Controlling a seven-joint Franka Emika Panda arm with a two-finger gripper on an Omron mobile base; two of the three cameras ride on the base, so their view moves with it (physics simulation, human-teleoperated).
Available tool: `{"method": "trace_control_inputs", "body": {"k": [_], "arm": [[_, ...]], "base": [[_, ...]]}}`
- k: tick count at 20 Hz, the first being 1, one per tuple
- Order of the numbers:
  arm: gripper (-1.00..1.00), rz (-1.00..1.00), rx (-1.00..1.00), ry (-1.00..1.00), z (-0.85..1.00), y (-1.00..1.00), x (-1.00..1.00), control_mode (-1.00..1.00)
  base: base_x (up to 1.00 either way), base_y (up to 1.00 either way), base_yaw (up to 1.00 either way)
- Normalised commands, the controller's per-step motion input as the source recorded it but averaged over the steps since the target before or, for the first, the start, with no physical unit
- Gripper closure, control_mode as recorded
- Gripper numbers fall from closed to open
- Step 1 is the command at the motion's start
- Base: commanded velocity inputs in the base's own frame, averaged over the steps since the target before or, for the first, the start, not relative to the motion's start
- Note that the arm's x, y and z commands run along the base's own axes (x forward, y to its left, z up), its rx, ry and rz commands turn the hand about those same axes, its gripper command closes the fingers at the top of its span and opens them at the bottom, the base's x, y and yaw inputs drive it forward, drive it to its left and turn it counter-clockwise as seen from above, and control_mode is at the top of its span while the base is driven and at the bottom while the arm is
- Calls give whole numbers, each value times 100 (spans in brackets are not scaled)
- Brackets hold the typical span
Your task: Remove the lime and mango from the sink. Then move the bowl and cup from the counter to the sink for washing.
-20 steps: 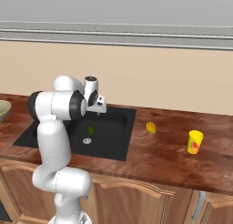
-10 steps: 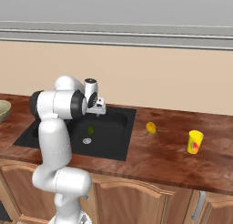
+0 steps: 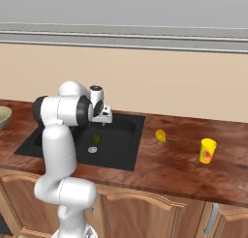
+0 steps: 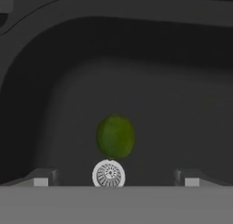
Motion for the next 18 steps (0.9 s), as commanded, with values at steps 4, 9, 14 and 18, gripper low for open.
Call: {"method": "trace_control_inputs", "body": {"k": [4,9,14,18], "arm": [[-100,2,0,0,-14,0,1,-100],[-100,1,0,0,-13,0,3,-100],[-100,0,0,0,-14,0,3,-100],[-100,0,0,0,-14,2,2,-100]], "base": [[0,0,0],[0,0,0],[0,0,0],[0,0,0]]}}
